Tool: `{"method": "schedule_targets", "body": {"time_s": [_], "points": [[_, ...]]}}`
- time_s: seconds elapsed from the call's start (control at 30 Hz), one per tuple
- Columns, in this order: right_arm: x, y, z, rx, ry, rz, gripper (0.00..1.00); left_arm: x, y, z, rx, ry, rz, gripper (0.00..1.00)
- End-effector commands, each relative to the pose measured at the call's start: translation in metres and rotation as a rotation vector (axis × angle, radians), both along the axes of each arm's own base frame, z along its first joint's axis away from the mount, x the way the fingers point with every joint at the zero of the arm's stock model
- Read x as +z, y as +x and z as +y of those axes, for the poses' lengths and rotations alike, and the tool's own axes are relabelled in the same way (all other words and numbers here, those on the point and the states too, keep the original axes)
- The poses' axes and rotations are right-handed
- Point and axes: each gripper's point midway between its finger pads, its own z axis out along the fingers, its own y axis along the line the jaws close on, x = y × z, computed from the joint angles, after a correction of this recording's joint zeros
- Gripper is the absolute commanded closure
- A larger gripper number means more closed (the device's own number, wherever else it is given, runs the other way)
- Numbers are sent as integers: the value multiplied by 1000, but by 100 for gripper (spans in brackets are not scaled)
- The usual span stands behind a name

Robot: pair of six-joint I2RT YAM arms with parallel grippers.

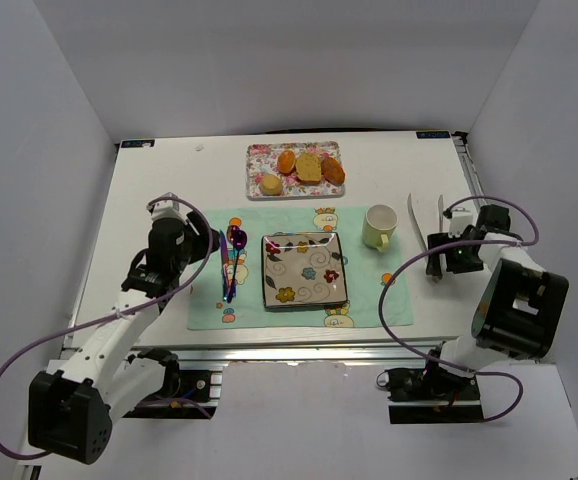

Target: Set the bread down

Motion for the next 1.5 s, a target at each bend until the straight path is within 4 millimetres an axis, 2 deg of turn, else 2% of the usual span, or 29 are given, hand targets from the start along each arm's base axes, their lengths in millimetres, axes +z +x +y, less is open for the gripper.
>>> {"method": "schedule_targets", "body": {"time_s": [0.0, 0.17, 0.2, 0.27, 0.33, 0.43, 0.47, 0.53, 0.63, 0.67, 0.77, 0.8, 0.87, 0.9, 0.93, 0.97, 1.03, 1.07, 1.1, 1.13, 1.17, 1.2, 1.23, 1.3, 1.33, 1.4, 1.47], "points": [[11, 30, 17, -25, 145, -61, 13, 14, 8, 1, 13, 5, -26, 30], [-1, 51, 28, -54, 133, -62, 11, 12, 10, -1, 8, -4, -18, 29], [-3, 60, 22, -78, 91, -86, 11, 11, 10, -2, 5, -4, -15, 29], [-10, 70, 33, -71, 72, -81, 11, 10, 11, -3, 1, -4, -5, 29], [-18, 80, 40, -55, 37, -80, 12, 14, 13, -3, 0, -2, -9, 29], [-23, 91, 40, -62, -7, -73, 20, 16, 14, -2, 3, 6, -4, 29], [-21, 96, 38, -73, -9, -76, 25, 18, 15, -2, 7, 8, -6, 29], [-29, 93, 32, -87, -31, -44, 32, 22, 15, -1, 13, 9, -14, 29], [-34, 87, 29, -90, -14, -20, 49, 24, 14, 0, 23, -1, -22, 29], [-35, 86, 28, -91, -12, -16, 60, 22, 14, -1, 21, -9, -23, 29], [-33, 91, 26, -97, -9, -27, 79, 21, 13, -2, 17, -22, -22, 29], [-30, 95, 25, -97, -8, -35, 82, 22, 14, -3, 13, -24, -23, 29], [-13, 109, 24, -78, -7, -81, 90, 22, 14, -3, 9, -13, -17, 29], [-1, 113, 28, -58, 8, -104, 91, 27, 15, -3, 9, -10, -26, 29], [19, 126, 28, -30, 4, -159, 91, 27, 15, -3, 6, -2, -23, 29], [64, 144, 41, 81, 20, -274, 92, 32, 16, -2, 9, -5, -35, 29], [84, 149, 56, 143, 44, -319, 91, 34, 16, -3, 6, -11, -41, 29], [111, 160, 72, 215, 46, -385, 87, 35, 17, -4, 9, -19, -48, 29], [124, 168, 72, 230, 37, -420, 85, 37, 17, -5, 6, -25, -53, 29], [133, 169, 88, 273, 43, -423, 83, 36, 18, -5, 6, -29, -54, 29], [157, 181, 96, 302, 36, -473, 79, 37, 18, -6, 4, -36, -56, 29], [161, 184, 113, 339, 47, -477, 77, 36, 18, -6, 4, -35, -55, 29], [167, 186, 117, 349, 50, -479, 76, 38, 18, -6, 4, -36, -57, 29], [181, 192, 153, 429, 60, -509, 71, 39, 18, -6, 6, -33, -58, 29], [184, 193, 162, 453, 59, -517, 70, 41, 17, -5, 8, -32, -63, 29], [184, 193, 187, 530, 52, -518, 64, 43, 15, -2, 16, -28, -66, 29], [181, 191, 201, 573, 57, -503, 63, 43, 12, -1, 19, -28, -67, 29]]}}
